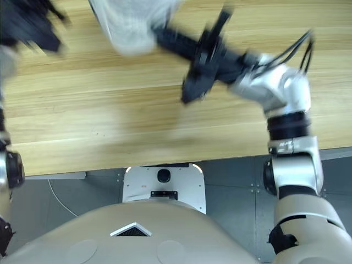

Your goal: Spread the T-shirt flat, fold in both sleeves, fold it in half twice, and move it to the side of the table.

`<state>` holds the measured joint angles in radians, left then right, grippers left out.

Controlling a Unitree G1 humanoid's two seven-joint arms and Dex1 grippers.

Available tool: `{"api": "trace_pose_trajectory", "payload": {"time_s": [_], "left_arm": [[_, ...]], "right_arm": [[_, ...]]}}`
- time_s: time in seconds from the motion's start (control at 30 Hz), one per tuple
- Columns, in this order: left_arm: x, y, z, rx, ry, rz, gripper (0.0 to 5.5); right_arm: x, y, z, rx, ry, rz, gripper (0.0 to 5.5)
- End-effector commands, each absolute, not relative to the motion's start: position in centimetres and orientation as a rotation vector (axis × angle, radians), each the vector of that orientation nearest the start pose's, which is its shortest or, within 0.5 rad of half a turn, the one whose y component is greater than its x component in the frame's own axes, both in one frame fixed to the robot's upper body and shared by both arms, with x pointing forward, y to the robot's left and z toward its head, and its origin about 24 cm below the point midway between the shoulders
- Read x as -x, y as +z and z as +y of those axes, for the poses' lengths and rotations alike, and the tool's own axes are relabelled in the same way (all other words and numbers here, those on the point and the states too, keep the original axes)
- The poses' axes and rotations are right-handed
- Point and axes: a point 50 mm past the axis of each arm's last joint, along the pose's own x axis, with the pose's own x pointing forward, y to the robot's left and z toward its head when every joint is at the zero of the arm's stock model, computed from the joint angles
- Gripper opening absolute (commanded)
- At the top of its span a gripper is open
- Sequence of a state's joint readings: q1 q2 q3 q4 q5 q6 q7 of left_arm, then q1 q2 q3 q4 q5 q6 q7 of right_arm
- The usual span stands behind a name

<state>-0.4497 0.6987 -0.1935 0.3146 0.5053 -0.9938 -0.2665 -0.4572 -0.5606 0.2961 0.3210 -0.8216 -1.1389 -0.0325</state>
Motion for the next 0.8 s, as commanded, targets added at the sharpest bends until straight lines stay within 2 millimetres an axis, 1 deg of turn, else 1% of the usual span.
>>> {"api": "trace_pose_trajectory", "payload": {"time_s": [0.03, 0.1, 0.13, 0.17, 0.23, 0.37, 0.47, 0.6, 0.63, 0.7, 0.8], "left_arm": [[-18.5, 0.5, 21.6, -0.898, -1.642, 0.356, 0.10], [-19.2, 1.9, 20.0, -0.762, -1.615, 0.277, 0.10], [-20.1, 2.8, 19.4, -0.708, -1.560, 0.198, 0.10], [-21.0, 3.6, 19.2, -0.667, -1.507, 0.136, 0.10], [-22.1, 4.7, 19.5, -0.629, -1.443, 0.096, 0.10], [-22.2, 4.7, 20.7, -0.643, -1.449, 0.176, 0.10], [-22.1, 4.9, 21.3, -0.662, -1.453, 0.216, 0.10], [-22.2, 5.1, 21.5, -0.664, -1.450, 0.226, 0.10], [-22.2, 5.1, 21.5, -0.663, -1.446, 0.223, 0.10], [-22.0, 5.0, 21.6, -0.644, -1.468, 0.249, 0.47], [-21.5, 5.0, 21.9, -0.610, -1.502, 0.294, 0.93]], "right_arm": [[-22.0, 4.7, -12.4, 0.971, 1.307, -0.694, 0.11], [-22.6, 5.6, -12.0, 0.920, 1.241, -0.698, 0.11], [-23.0, 5.9, -12.0, 0.913, 1.208, -0.689, 0.11], [-23.3, 6.1, -12.0, 0.906, 1.190, -0.671, 0.11], [-23.8, 6.3, -12.2, 0.905, 1.181, -0.633, 0.11], [-24.4, 6.2, -13.1, 0.942, 1.196, -0.548, 0.11], [-23.8, 5.5, -14.1, 0.959, 1.306, -0.437, 0.11], [-23.2, 4.7, -15.5, 0.969, 1.420, -0.248, 0.11], [-23.0, 4.4, -15.7, 0.957, 1.450, -0.193, 0.40], [-22.4, 4.0, -16.2, 0.909, 1.517, -0.085, 0.73], [-21.7, 3.9, -16.8, 0.767, 1.598, 0.063, 1.25]]}}
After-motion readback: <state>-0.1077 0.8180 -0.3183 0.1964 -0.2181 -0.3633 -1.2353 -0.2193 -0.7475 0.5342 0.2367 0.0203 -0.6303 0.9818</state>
